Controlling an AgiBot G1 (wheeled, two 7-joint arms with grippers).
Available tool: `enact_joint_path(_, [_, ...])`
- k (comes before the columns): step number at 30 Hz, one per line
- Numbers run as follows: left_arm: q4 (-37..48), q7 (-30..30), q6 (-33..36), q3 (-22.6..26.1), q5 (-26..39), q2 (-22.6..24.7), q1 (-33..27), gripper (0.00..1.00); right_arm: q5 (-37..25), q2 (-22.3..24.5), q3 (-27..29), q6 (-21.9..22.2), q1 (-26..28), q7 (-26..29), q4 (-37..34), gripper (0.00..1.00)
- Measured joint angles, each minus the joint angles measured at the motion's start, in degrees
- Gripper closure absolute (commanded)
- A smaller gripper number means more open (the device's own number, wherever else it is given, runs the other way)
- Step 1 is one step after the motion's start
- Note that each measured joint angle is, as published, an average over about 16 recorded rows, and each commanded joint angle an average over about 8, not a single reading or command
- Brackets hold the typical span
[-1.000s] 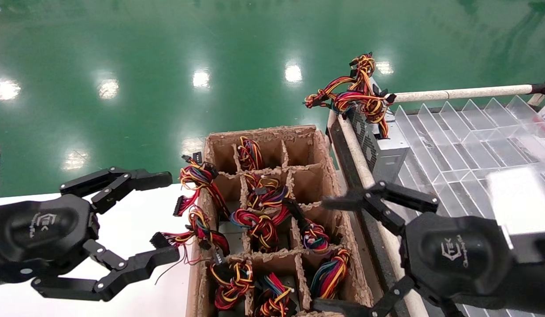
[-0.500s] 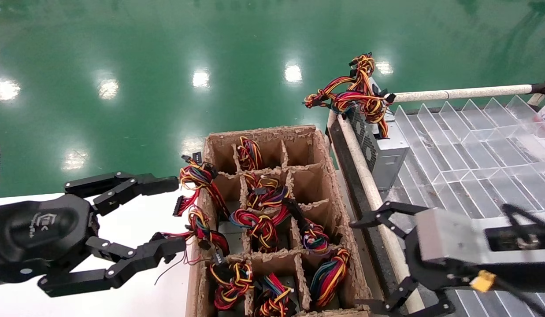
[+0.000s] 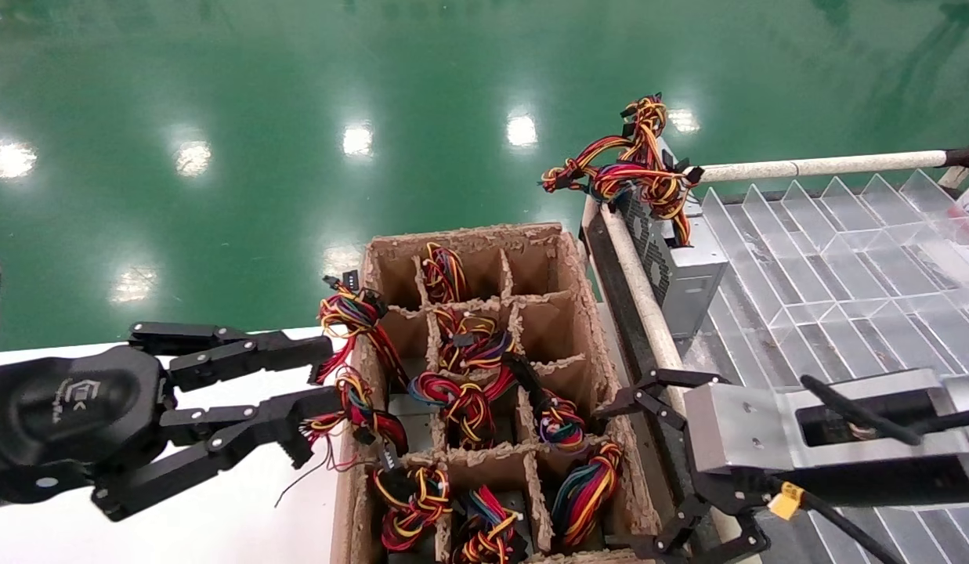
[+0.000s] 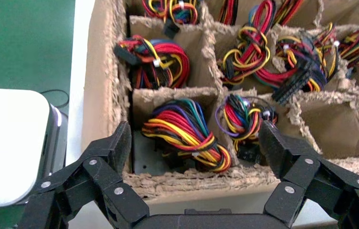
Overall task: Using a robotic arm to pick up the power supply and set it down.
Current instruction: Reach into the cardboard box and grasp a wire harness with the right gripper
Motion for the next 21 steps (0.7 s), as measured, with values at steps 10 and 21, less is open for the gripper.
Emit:
enact_joint_path(10, [0.0,0.0,0.0,0.0,0.0,0.0,0.0,1.00,-0.6,-0.7,-0.9,0.9,-0.2,-1.1,-1.6,1.00])
enact_joint_path(21, [0.0,0.0,0.0,0.0,0.0,0.0,0.0,1.00,-1.3,-1.2,-1.7,0.4,0.1,-1.6,-2.2,1.00])
